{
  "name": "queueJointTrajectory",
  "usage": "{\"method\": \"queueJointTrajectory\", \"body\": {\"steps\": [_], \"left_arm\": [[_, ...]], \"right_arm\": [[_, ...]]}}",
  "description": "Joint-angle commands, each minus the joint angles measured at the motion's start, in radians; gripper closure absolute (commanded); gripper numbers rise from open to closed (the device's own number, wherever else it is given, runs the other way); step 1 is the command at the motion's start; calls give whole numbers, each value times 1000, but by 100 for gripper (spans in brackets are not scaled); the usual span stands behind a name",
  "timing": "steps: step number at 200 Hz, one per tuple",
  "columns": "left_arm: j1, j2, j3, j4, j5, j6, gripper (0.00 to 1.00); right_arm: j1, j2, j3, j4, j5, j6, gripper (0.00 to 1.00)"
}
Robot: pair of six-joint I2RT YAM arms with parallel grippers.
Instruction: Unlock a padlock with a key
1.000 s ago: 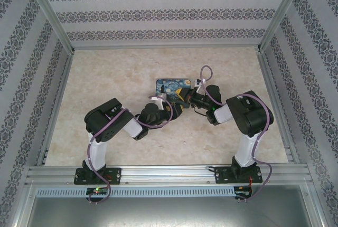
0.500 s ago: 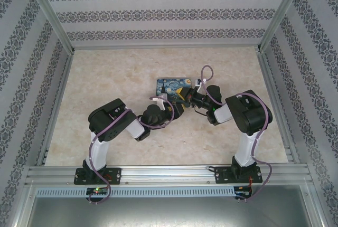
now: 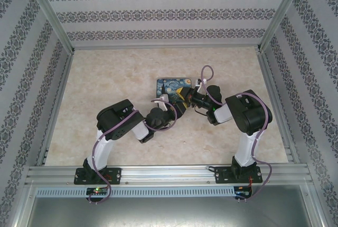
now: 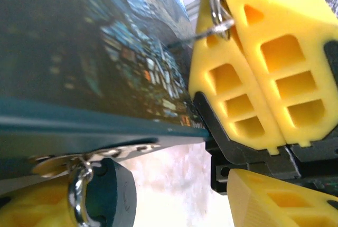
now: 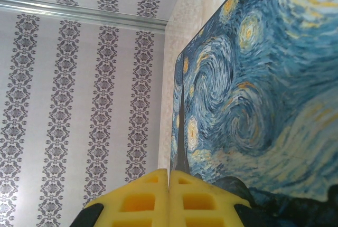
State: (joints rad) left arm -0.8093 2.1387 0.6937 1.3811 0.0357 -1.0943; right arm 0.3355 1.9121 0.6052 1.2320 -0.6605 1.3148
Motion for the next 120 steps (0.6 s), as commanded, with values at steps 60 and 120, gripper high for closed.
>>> {"method": "queueJointTrajectory", "body": {"steps": [60,120], "left_arm": [[-16,21,-72,-84,-124,-53,43],[-16,21,-85,-89,-142,-58,56]], "right_arm": [[-15,25,-2,38,-1,6,100],[-16,37,-8,49,-1,8,100]]}}
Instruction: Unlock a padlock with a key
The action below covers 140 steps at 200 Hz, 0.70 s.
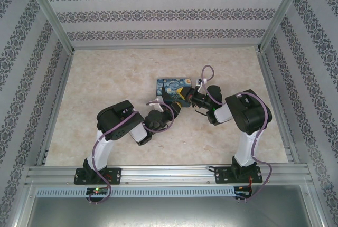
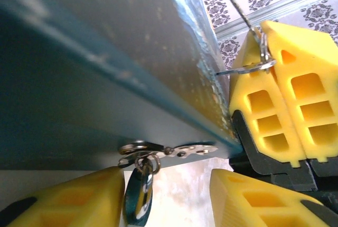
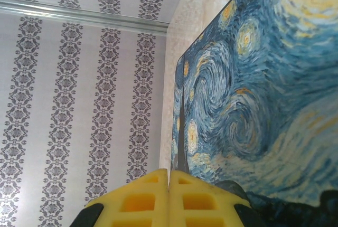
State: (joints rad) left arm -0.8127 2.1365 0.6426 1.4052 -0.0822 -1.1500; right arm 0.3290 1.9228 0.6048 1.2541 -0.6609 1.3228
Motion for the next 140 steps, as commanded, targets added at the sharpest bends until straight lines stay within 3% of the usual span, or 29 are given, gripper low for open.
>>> {"method": "queueJointTrajectory", "body": {"steps": [1,81,140], "left_arm": [[-13,23,-34,-112,-24,-2,56],[-13,20,5,-219,13,13,54],[-13,-10,29,-380,18,21,60]], "right_arm": [[-9,27,-8,27,0,0,100],[-10,41,-5,44,2,13,100],[-11,41,-5,48,2,16,100]]}}
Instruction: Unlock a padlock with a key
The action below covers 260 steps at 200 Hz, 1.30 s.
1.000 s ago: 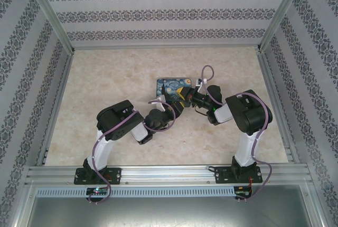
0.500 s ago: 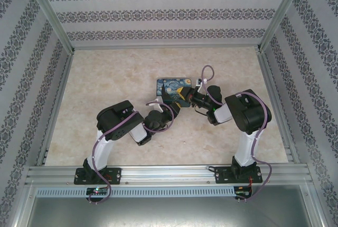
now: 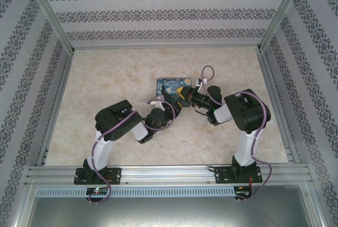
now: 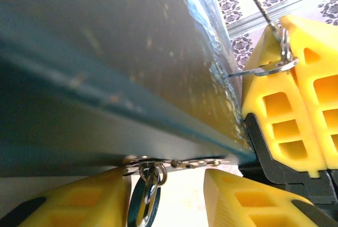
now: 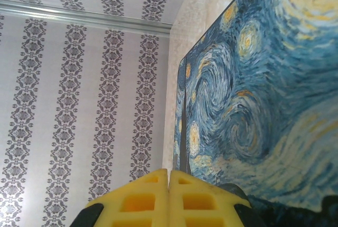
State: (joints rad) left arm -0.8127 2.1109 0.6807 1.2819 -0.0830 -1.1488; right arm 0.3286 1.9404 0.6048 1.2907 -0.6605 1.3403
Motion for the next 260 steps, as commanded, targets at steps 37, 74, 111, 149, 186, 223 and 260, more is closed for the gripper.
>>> {"method": "queueJointTrajectory", "body": {"steps": [37,74,111,149,186,223,260], "left_arm": [[-13,15,1,-293,20,22,65],[-11,21,10,-303,17,26,71],[-10,27,17,-306,18,28,77],[-2,27,20,-301,32,29,95],[18,16,-17,-246,47,-4,100],[30,-30,-81,-210,54,-28,100],[47,-108,-138,-222,75,-30,100]], "right_arm": [[-10,28,-8,16,3,-1,100],[-11,32,-10,19,2,2,100],[-13,32,-11,23,0,2,100],[-17,9,-7,24,-11,13,100],[-26,-98,-29,-6,-37,6,100],[-36,-229,-132,-31,-60,-23,100],[-38,-324,-269,-23,-101,-89,100]]}}
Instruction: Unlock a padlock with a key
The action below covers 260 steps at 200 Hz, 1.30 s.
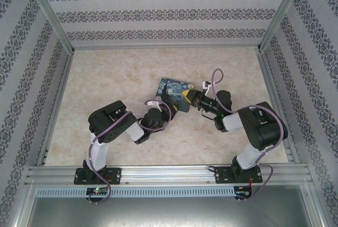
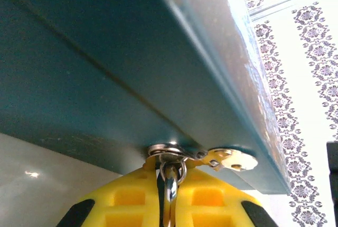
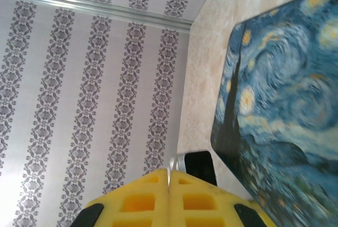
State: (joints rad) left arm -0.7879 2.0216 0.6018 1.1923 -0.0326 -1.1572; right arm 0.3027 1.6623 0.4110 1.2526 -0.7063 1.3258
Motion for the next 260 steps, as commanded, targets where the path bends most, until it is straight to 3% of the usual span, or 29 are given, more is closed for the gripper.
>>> {"method": "queueJointTrajectory", "body": {"steps": [1,46,122,184,260], "left_arm": [[23,-22,-61,-132,25,-21,100],[54,-95,-79,-140,117,-14,100],[81,-130,-23,-66,295,-112,100],[81,-103,-80,141,232,-271,100],[78,-230,-133,76,175,-242,100]], "right_arm": [[-12,-48,-83,16,-57,-77,100],[-13,-133,-229,15,-121,-146,100],[21,-167,-317,4,-39,-153,100],[97,-99,-277,26,23,-127,100],[158,27,-265,133,134,-50,100]]}}
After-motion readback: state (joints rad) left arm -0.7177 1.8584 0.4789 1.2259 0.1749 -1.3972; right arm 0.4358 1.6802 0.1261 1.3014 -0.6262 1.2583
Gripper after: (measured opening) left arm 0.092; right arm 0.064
